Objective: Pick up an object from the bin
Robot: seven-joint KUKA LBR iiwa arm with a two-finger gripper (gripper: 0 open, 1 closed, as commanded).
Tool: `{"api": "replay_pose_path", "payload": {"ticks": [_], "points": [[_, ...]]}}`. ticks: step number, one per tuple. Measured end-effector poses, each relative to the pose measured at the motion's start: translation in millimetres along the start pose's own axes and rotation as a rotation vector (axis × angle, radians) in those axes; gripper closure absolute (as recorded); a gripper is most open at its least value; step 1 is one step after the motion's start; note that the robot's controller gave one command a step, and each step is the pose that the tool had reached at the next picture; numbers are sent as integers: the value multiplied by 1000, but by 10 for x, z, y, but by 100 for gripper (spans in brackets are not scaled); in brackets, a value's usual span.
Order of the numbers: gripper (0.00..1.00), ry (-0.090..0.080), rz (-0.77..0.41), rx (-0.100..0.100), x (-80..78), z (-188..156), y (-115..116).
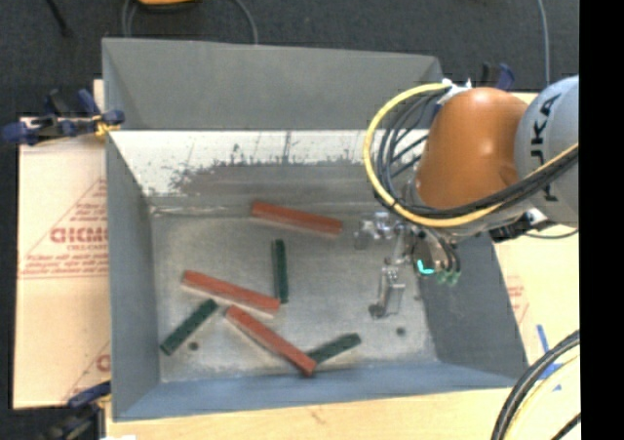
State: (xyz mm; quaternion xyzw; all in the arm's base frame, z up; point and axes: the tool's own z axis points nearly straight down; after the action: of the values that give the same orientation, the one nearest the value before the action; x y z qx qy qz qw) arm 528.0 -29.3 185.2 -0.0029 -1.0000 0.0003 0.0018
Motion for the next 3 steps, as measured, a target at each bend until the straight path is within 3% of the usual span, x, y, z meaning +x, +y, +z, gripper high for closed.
{"api": "replay_pose_path", "payload": {"ticks": [1, 2, 3], "points": [[0, -7, 0, 0, -17, -35, -1], [0, -15, -54, 1, 97, 347, 45], [100, -6, -180, 1, 365, 1128, -9]]}}
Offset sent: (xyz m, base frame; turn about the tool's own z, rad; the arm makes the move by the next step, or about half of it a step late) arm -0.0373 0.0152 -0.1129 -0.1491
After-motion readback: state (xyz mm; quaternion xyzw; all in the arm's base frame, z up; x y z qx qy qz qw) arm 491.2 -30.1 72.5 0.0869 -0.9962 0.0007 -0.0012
